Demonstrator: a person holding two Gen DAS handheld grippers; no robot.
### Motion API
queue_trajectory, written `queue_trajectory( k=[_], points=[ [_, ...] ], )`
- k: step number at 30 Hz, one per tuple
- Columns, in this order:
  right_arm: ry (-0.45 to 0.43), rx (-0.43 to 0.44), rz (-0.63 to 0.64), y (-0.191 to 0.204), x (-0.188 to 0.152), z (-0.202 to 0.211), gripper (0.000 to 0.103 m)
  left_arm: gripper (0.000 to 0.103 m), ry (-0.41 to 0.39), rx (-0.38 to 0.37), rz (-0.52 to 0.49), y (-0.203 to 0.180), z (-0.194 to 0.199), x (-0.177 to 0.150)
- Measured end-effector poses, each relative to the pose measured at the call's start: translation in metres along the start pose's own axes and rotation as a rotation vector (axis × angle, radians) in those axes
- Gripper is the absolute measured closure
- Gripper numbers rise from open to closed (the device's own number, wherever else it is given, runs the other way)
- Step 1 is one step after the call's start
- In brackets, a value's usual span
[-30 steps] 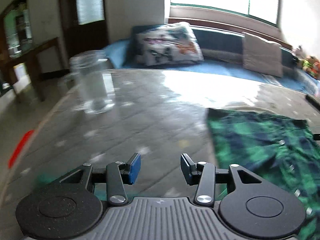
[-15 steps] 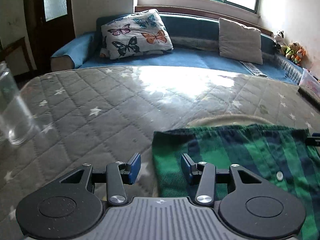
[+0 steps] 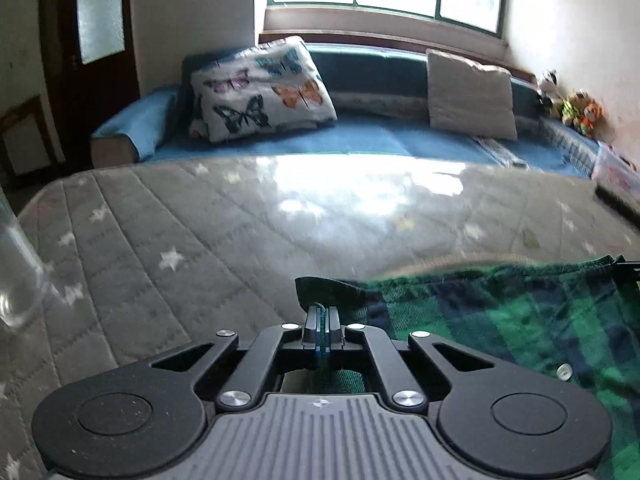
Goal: Fold clothes
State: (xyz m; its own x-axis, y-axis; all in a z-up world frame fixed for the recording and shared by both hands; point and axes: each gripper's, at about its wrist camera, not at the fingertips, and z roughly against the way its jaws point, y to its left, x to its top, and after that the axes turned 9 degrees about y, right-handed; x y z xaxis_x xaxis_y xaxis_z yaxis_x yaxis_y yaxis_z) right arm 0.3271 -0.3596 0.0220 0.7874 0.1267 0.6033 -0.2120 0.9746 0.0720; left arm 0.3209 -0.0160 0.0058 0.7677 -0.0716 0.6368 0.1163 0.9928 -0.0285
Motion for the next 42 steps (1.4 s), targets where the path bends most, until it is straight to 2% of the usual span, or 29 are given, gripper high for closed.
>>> queue_trajectory(
  k=[5, 8, 11, 13, 15, 19, 21, 23, 29, 31, 37, 42],
  points=[
    [-0.067, -0.01, 0.027, 0.006, 0.032, 0.003, 0.099, 0.101, -0.068, 0.03, -0.009, 0.007, 0.004, 0.029],
    [-0.078, -0.03, 0.024, 0.007, 0.054, -0.01, 0.098, 0.101, -0.04, 0.05, 0.009, 0.012, -0.013, 0.039],
    [-0.038, -0.058, 0.039, 0.009, 0.061, -0.03, 0.084, 0.1, 0.004, 0.074, 0.023, 0.017, -0.033, 0.046],
    [-0.022, -0.074, 0.055, 0.012, 0.062, -0.035, 0.083, 0.095, 0.022, 0.095, 0.017, 0.016, -0.039, 0.043],
    [-0.015, -0.086, 0.075, 0.015, 0.058, -0.034, 0.083, 0.095, 0.02, 0.106, 0.011, 0.016, -0.037, 0.039],
    [-0.006, -0.047, 0.126, 0.027, 0.046, -0.01, 0.083, 0.095, 0.008, 0.096, -0.013, 0.011, -0.019, 0.034],
    [-0.004, -0.01, 0.152, 0.037, 0.038, 0.008, 0.08, 0.095, 0.006, 0.066, -0.037, 0.006, -0.005, 0.028],
    [-0.001, 0.029, 0.186, 0.049, 0.027, 0.026, 0.072, 0.095, 0.002, 0.051, -0.072, 0.0, 0.007, 0.02],
    [0.034, 0.118, 0.395, 0.099, -0.02, 0.075, 0.067, 0.095, 0.025, 0.03, -0.124, -0.008, 0.027, 0.004],
    [0.045, 0.157, 0.484, 0.118, -0.04, 0.088, 0.063, 0.095, 0.027, 0.03, -0.116, -0.003, 0.032, 0.003],
    [0.069, 0.268, 0.753, 0.176, -0.099, 0.117, 0.062, 0.096, 0.05, 0.057, -0.052, 0.019, 0.027, 0.008],
    [0.058, 0.329, 0.96, 0.214, -0.14, 0.117, 0.061, 0.096, 0.084, 0.018, -0.014, 0.027, 0.012, 0.011]
  ],
)
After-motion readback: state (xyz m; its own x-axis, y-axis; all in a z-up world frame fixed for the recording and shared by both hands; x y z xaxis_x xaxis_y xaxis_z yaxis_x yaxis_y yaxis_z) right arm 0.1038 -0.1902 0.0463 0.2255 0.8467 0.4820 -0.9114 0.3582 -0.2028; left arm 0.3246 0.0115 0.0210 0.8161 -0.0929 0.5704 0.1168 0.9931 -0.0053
